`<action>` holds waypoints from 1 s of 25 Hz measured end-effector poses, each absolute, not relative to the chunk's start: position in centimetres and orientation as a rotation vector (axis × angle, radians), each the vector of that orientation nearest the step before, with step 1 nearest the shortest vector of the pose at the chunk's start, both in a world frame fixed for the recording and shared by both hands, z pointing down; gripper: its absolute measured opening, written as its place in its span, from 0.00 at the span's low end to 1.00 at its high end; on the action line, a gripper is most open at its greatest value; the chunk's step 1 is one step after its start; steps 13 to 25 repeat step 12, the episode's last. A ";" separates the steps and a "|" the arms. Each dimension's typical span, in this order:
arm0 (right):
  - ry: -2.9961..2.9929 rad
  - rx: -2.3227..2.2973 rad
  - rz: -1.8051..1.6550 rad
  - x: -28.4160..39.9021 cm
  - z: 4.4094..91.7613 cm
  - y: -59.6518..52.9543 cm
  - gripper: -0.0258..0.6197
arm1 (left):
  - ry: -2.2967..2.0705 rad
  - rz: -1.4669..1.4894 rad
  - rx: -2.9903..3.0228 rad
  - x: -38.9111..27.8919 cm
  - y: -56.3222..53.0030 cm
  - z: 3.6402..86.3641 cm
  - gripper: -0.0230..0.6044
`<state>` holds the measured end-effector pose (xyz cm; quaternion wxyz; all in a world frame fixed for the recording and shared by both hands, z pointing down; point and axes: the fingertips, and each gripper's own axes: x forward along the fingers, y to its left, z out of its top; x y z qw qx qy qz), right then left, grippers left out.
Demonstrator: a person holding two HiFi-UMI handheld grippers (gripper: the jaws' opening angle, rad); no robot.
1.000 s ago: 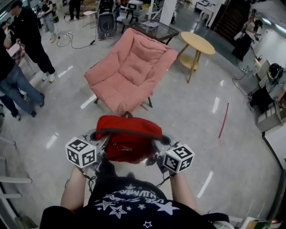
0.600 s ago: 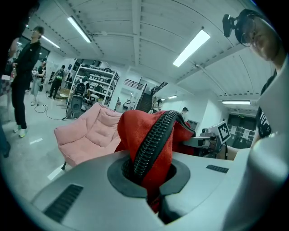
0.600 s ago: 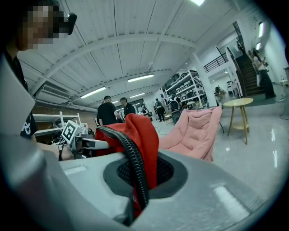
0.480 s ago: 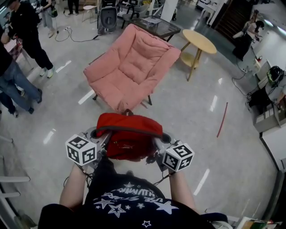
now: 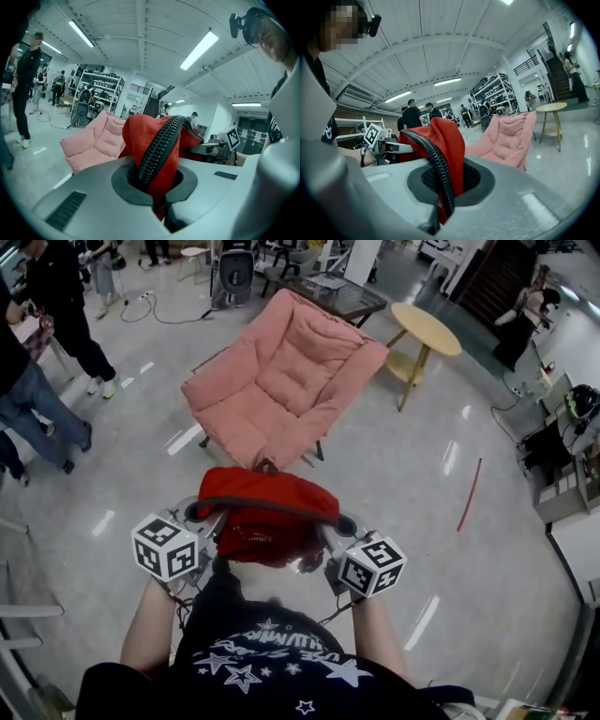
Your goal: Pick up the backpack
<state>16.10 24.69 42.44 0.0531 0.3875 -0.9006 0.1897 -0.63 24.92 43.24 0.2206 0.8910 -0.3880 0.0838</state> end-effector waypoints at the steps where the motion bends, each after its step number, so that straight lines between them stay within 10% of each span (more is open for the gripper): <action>1: -2.744 1.171 0.570 16.0 42.3 24.8 0.05 | -1.084 0.227 2.463 -0.7 25.1 43.1 0.05; 25: -2.768 1.128 0.561 16.0 41.4 26.5 0.05 | -1.122 0.214 2.447 -0.7 26.9 42.2 0.05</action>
